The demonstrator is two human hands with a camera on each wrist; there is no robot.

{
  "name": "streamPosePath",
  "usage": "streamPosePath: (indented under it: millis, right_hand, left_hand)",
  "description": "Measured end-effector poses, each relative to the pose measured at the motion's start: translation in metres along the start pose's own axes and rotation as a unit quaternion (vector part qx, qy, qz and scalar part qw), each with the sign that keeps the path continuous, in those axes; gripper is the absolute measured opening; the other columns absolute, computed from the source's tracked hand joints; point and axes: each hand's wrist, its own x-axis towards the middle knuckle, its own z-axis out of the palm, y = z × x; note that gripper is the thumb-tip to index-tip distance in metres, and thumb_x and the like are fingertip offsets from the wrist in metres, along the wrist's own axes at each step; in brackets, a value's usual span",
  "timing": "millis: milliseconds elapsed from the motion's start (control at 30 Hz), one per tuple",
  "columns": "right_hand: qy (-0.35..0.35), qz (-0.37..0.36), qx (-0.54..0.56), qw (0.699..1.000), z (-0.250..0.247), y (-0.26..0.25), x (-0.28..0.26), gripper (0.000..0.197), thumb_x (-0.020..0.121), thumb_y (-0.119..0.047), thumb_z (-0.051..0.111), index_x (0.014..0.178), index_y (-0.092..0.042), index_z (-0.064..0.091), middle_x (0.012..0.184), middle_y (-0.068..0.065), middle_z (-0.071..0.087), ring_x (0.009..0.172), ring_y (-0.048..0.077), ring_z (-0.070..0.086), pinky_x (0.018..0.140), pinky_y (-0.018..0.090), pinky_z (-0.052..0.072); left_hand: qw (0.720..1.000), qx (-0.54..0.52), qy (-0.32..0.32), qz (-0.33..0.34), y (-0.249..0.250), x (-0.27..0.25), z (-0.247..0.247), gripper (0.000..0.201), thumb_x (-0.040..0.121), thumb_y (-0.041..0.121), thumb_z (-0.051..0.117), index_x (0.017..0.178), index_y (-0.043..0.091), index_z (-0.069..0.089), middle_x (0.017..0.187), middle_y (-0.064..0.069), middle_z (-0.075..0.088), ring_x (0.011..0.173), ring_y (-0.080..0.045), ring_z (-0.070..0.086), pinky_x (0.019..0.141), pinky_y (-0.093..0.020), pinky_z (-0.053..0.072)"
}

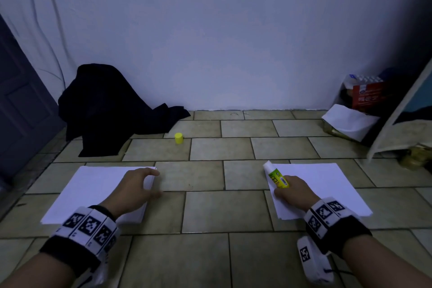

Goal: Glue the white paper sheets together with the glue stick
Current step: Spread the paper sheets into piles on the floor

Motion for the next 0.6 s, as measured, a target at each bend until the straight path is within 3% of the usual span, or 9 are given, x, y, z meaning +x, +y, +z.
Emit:
streamPosePath:
  millis: [67, 167, 233, 300, 500, 600]
  right_hand:
    - [-0.002, 0.002, 0.013, 1.0, 0.0, 0.0, -0.002, 0.033, 0.08, -0.007, 0.063, 0.064, -0.014, 0.035, 0.064, 0.002, 0.041, 0.057, 0.015, 0.035, 0.053, 0.027, 0.025]
    - [0.0, 0.004, 0.042, 0.999, 0.0, 0.001, -0.005, 0.033, 0.08, -0.005, 0.062, 0.063, -0.014, 0.035, 0.062, 0.002, 0.04, 0.057, 0.016, 0.035, 0.054, 0.028, 0.025]
    - [0.0, 0.005, 0.043, 0.999, 0.0, 0.001, -0.006, 0.033, 0.081, -0.006, 0.063, 0.063, -0.013, 0.036, 0.062, 0.002, 0.04, 0.057, 0.016, 0.035, 0.054, 0.027, 0.026]
    - [-0.001, 0.007, 0.046, 0.999, 0.0, 0.002, -0.006, 0.032, 0.08, -0.006, 0.063, 0.064, -0.013, 0.037, 0.062, 0.002, 0.041, 0.057, 0.016, 0.036, 0.055, 0.027, 0.026]
    - [0.006, 0.011, 0.049, 0.999, 0.0, 0.002, -0.006, 0.031, 0.08, -0.005, 0.063, 0.063, -0.013, 0.038, 0.062, 0.003, 0.043, 0.057, 0.017, 0.038, 0.055, 0.027, 0.028]
    - [0.006, 0.011, 0.052, 0.999, 0.0, 0.003, -0.005, 0.031, 0.08, -0.006, 0.064, 0.063, -0.013, 0.039, 0.062, 0.003, 0.044, 0.058, 0.018, 0.039, 0.056, 0.027, 0.029]
  left_hand:
    - [0.997, 0.069, -0.018, -0.031, -0.011, 0.003, -0.001, 0.077, 0.075, 0.027, 0.081, 0.141, 0.01, 0.044, 0.146, -0.007, 0.045, 0.136, -0.024, 0.037, 0.108, -0.027, 0.027]
    - [0.976, 0.173, -0.085, -0.101, -0.021, 0.002, -0.005, 0.103, 0.074, 0.053, 0.076, 0.149, 0.005, 0.023, 0.153, -0.009, 0.031, 0.141, -0.024, 0.029, 0.112, -0.028, 0.021]
    - [0.967, 0.186, -0.115, -0.133, -0.029, 0.001, -0.007, 0.096, 0.071, 0.059, 0.075, 0.14, 0.006, 0.037, 0.142, -0.008, 0.045, 0.127, -0.021, 0.044, 0.1, -0.027, 0.035]
    - [0.962, 0.207, -0.123, -0.127, -0.038, 0.001, -0.009, 0.079, 0.069, 0.058, 0.077, 0.127, 0.012, 0.05, 0.128, -0.003, 0.056, 0.113, -0.016, 0.051, 0.085, -0.02, 0.039]
    - [0.955, 0.267, -0.094, -0.09, -0.044, -0.002, -0.009, 0.073, 0.072, 0.056, 0.075, 0.13, 0.019, 0.05, 0.13, 0.002, 0.056, 0.118, -0.014, 0.052, 0.094, -0.023, 0.04]
    - [0.95, 0.286, -0.098, -0.077, -0.044, -0.003, -0.013, 0.06, 0.082, 0.053, 0.066, 0.13, 0.021, 0.052, 0.131, 0.002, 0.058, 0.118, -0.014, 0.053, 0.095, -0.022, 0.039]
